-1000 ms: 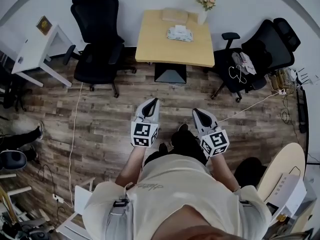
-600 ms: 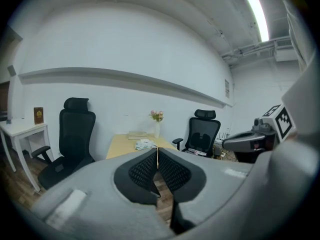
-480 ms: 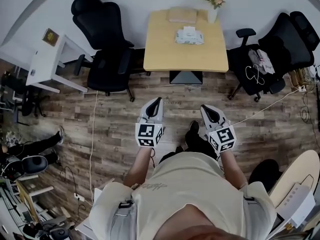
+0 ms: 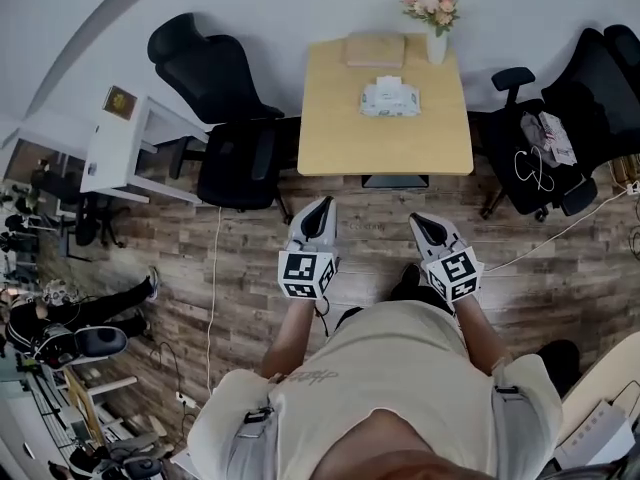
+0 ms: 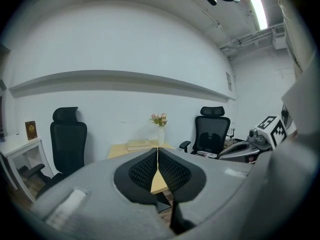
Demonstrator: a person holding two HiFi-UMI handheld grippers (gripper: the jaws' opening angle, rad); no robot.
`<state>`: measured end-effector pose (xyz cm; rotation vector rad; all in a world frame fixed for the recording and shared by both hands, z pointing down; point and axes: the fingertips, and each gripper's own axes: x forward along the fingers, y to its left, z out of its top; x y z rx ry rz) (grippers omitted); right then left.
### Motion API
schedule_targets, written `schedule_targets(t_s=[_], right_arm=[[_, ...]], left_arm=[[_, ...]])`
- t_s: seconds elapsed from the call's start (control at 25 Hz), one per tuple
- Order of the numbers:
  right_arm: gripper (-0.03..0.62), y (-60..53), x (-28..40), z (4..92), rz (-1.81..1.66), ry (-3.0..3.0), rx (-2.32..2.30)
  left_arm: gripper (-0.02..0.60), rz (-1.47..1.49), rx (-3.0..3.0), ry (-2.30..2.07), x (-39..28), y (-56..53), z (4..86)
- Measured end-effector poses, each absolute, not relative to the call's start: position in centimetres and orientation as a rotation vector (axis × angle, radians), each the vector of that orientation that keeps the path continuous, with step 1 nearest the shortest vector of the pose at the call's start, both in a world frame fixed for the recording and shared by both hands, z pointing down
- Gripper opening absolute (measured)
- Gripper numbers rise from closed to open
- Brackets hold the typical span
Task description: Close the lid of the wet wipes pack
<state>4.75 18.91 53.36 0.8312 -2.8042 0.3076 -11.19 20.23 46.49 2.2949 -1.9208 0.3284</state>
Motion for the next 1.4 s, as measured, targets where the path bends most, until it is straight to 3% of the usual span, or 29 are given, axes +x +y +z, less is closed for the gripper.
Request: schedule_targets(t_s=[0.4,0.88,1.4], right_arm=[[0.002,13.1,2.4,54.5,0.256,-2.786,0.713],[0.002,3.3,-3.6,50.6,0.248,-2.735,0.956],[0.002,-1.8,-6.9,51.3,0.302,-2.603,1.147]], left_arm=[[0.017,0.313,2.232,-1.919,-12.9,15.0,48.1],[0.017,0.282,2.368,-1.774,-20.3,4.5,48.4],[0.017,0.269,2.521,-1.474,-21.3,-4.2,50.6]])
